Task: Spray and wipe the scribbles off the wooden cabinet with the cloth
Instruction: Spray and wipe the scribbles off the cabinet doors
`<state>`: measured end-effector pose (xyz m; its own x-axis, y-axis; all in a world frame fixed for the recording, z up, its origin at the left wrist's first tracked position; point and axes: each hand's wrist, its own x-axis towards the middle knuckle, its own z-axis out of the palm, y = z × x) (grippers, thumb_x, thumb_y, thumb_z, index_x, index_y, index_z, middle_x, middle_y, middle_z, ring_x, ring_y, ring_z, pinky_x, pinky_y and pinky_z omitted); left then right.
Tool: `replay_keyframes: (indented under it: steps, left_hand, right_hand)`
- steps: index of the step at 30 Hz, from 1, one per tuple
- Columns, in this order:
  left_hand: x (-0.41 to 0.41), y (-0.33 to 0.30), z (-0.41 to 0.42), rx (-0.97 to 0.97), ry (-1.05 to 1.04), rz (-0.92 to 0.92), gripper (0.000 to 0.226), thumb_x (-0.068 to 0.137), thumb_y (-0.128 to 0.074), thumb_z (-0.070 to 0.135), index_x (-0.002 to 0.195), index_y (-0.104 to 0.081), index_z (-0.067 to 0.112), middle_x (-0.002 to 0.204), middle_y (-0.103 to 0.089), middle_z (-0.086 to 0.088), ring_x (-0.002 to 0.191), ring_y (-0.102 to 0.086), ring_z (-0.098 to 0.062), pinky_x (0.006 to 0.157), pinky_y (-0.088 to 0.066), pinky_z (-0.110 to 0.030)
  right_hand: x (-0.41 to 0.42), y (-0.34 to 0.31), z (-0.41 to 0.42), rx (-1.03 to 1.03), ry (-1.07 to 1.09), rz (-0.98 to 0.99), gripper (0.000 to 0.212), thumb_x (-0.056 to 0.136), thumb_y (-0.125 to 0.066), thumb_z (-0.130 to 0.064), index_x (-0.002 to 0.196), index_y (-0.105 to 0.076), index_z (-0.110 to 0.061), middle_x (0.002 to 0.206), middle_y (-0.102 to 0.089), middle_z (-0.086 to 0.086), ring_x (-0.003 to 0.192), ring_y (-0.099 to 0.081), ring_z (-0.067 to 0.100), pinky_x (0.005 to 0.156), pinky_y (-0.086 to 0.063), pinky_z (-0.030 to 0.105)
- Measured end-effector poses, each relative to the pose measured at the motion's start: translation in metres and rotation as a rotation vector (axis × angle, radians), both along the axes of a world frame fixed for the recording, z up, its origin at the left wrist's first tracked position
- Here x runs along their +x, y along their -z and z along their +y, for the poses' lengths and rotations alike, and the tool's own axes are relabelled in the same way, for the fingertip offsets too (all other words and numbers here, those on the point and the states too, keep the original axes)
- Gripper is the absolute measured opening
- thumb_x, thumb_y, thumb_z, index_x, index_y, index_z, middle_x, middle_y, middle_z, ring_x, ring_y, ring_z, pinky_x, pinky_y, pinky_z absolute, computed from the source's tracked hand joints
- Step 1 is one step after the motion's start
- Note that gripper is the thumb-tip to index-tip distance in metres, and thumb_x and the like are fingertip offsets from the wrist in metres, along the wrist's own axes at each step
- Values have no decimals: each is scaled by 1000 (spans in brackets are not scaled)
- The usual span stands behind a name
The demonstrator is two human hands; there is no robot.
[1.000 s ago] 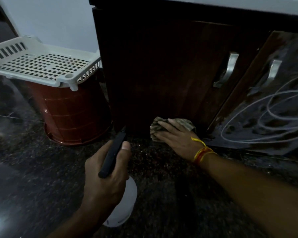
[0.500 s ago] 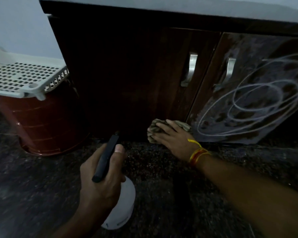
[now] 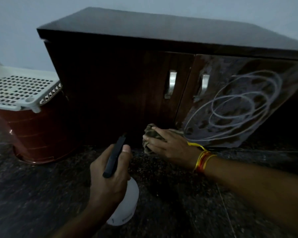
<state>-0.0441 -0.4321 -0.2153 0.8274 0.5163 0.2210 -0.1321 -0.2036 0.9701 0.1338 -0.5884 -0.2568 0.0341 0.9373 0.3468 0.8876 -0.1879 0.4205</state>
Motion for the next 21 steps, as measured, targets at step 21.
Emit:
replay_keyframes:
  steps: [21]
  left_hand:
    - [53,-44,-124,-15,-31,-40,30,85,-48,49,75,-57,21,66,-47,-23,54,-43,-39,47,-40,-52]
  right_hand:
    - [-51,-36,-118,720,876,713,61,89,-46,15,144,-42,-11,157,-24,-2,145,-22,36,118,-22,48]
